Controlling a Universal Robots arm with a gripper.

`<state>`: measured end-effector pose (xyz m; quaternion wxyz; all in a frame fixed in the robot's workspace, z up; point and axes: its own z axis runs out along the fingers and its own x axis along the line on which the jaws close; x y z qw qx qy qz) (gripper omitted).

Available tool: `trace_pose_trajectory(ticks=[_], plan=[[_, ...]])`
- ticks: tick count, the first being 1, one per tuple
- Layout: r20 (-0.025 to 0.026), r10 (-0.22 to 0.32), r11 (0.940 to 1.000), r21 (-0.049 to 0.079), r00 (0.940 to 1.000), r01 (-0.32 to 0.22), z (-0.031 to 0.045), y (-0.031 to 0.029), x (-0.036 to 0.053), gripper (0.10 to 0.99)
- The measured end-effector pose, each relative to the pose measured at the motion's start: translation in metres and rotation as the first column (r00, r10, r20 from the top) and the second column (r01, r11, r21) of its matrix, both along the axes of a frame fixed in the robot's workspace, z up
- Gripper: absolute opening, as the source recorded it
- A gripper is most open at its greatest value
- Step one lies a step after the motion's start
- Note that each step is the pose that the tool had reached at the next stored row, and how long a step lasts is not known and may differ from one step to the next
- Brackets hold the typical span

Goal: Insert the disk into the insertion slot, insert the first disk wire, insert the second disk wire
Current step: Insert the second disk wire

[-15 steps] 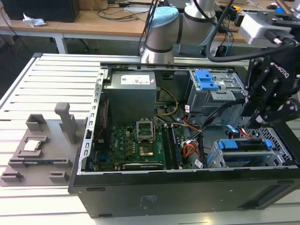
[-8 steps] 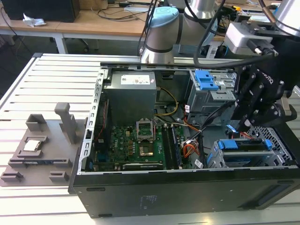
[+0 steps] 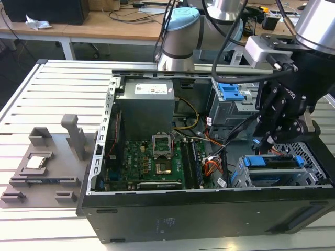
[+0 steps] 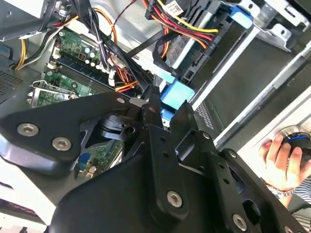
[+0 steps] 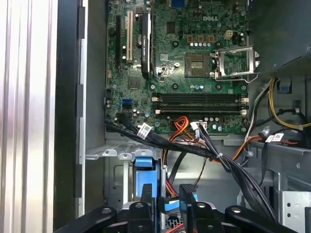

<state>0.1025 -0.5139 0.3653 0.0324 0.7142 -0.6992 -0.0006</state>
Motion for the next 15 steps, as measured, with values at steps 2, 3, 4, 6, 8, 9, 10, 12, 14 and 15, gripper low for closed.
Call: trace_pose_trajectory(ticks=[2,3,4,6,8,9,10,12,14,15], plan=[[0.0000,0.010,0.9999,-0.004,1.0000,-0.010,-0.0031,0.0029,0.0001,0.361],[0.0000,0.014,0.9999,-0.006,0.9999,-0.014,-0.0047,0.0041,0.0002,0.361],[-0.0001,0.020,0.9998,-0.008,0.9998,-0.020,-0.0063,0.0050,0.0003,0.361],[-0.0001,0.037,0.9993,-0.012,0.9993,-0.037,-0.0105,0.0067,0.0005,0.361],[-0.0005,0.063,0.9979,-0.017,0.9980,-0.063,-0.0168,0.0093,0.0015,0.361],[-0.0006,0.070,0.9973,-0.020,0.9975,-0.070,-0.0196,0.0107,0.0027,0.361],[-0.0010,0.076,0.9968,-0.025,0.9971,-0.076,-0.0219,0.0118,0.0043,0.361],[-0.0017,0.082,0.9961,-0.034,0.9967,-0.082,-0.0234,0.0122,0.0066,0.361],[-0.0026,0.084,0.9954,-0.045,0.9964,-0.084,-0.0240,0.0122,0.0083,0.361],[-0.0033,0.086,0.9950,-0.052,0.9963,-0.086,-0.0244,0.0122,0.0089,0.361]])
